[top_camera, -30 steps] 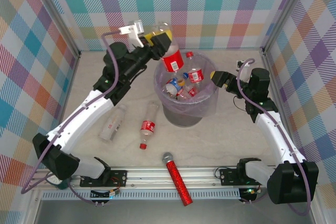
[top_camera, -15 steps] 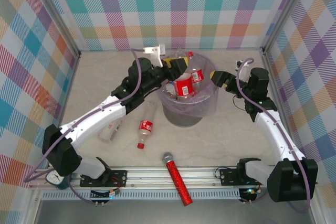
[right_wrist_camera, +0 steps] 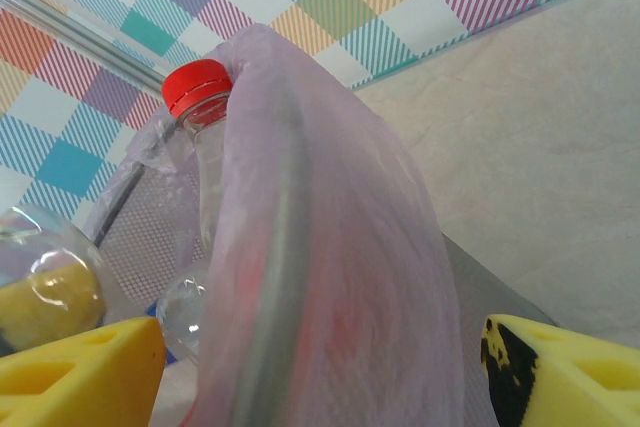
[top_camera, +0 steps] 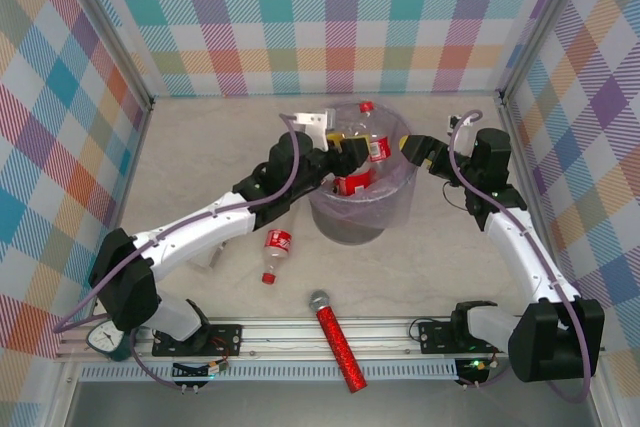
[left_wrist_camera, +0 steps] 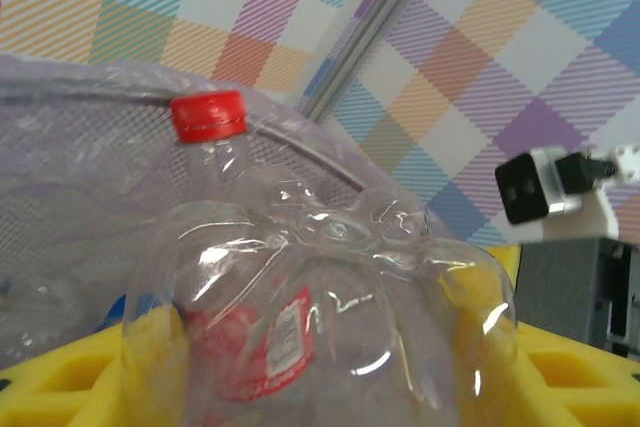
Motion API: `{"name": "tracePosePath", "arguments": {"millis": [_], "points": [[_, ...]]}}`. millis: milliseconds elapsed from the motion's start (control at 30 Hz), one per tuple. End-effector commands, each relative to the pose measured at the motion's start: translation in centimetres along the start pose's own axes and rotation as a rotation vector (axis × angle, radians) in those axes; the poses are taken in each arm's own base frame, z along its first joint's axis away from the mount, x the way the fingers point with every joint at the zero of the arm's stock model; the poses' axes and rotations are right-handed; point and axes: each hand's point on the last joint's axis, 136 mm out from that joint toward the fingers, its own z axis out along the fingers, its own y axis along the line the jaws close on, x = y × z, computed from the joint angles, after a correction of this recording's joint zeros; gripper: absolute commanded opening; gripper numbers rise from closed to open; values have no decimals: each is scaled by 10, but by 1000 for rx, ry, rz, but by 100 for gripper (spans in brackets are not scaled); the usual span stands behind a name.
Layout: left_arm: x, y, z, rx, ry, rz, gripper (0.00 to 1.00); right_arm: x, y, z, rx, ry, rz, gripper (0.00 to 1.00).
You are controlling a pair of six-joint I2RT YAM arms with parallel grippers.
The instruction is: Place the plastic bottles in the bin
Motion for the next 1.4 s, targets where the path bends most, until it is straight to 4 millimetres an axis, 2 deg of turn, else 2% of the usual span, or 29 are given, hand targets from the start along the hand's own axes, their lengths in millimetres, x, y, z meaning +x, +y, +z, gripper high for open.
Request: {"name": "tracePosePath", "arguments": {"millis": [0, 67, 100, 200, 233, 300, 467, 600, 700, 733, 833, 933, 1033, 1133, 1300, 1367], "points": [[39, 8, 3, -16, 82, 54, 0, -2, 8, 1, -42, -7, -19, 83], [42, 6, 4, -5, 88, 59, 5, -2, 8, 2, -42, -5, -20, 83], [40, 3, 3, 4, 87, 66, 14, -2, 8, 2, -41, -5, -20, 83], [26, -8, 2, 22, 86, 98, 53, -2, 8, 2, -43, -4, -20, 83], [19, -12, 0, 22, 84, 114, 63, -2, 8, 1, -43, -5, -18, 83], [8, -16, -4, 10, 80, 147, 76, -2, 9, 1, -44, -6, -22, 83], [-43, -29, -24, -44, 41, 302, 89, -2, 10, 1, -44, -1, -27, 83], [-64, -37, -22, -61, 79, 360, 100, -1, 9, 3, -51, 7, -18, 83], [-68, -33, -14, -91, 113, 361, 99, -1, 10, 3, -54, 9, -17, 83], [-69, -31, -11, -101, 119, 349, 96, -1, 11, 2, -54, 9, -19, 83], [-68, -31, -6, -93, 129, 302, 79, -1, 11, 1, -48, 12, -25, 83], [-56, -29, -3, -88, 174, 289, 62, -1, 10, 1, -43, 13, -29, 83], [-33, -22, -2, -98, 245, 265, 44, -1, 11, 2, -48, 15, -26, 83], [2, -12, -2, -114, 305, 217, 34, 0, 10, 2, -46, 15, -23, 83], [65, 10, 2, -155, 390, 128, 28, -1, 10, 3, -51, 13, -18, 83], [77, 15, 6, -162, 387, 110, 27, -2, 11, 2, -52, 10, -19, 83]]}}
